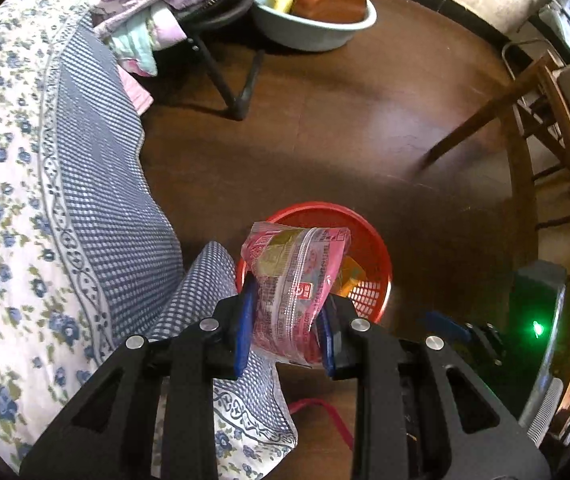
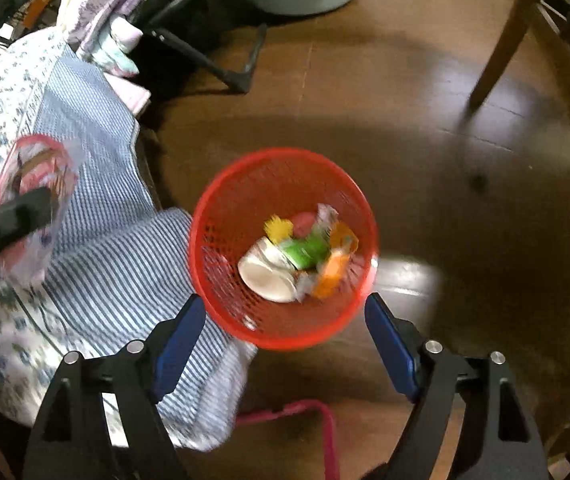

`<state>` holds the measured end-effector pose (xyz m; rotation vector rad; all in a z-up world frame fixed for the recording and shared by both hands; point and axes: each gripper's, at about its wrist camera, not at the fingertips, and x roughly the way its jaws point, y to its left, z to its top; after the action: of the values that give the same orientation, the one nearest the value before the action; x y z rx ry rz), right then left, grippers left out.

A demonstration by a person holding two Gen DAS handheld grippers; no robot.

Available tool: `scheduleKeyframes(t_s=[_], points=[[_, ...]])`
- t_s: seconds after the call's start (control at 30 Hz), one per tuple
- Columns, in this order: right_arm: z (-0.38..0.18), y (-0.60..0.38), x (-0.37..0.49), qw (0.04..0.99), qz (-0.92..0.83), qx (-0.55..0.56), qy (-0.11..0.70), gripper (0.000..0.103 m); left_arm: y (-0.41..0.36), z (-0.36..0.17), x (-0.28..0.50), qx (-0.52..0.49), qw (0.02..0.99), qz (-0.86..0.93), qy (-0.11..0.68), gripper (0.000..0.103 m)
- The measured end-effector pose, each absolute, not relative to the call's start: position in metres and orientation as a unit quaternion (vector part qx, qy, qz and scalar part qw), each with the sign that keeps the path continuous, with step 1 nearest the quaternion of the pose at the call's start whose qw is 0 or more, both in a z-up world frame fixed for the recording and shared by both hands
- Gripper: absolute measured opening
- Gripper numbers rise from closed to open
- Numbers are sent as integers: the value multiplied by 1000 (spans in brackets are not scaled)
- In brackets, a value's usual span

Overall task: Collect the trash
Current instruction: 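Open the right tool to drop the orange box into the wastebasket, then open the left tool to drop the pink packet into the wastebasket, then swing both tools back toward the bed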

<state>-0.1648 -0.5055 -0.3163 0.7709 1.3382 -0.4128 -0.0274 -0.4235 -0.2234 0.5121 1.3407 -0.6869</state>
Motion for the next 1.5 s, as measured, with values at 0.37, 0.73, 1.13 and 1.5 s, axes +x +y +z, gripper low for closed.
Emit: scheduleKeyframes(t_s=[0.37,0.73,1.13,1.5], points=[[-318,-503,-220,667,-192,366,620,80,-431,-258,-27,204,641,-320,667,31],[-317,-506,-217,669,-191,366,618,80,-436,-255,-36,205,629,-342,668,72],[-301,-508,-220,674,-196,356,616,80,-440,-229,-40,176,639,-381,645,80],[-260,-510,-225,688,-212,341,604,82,-419,-154,-44,96,664,-432,603,80]])
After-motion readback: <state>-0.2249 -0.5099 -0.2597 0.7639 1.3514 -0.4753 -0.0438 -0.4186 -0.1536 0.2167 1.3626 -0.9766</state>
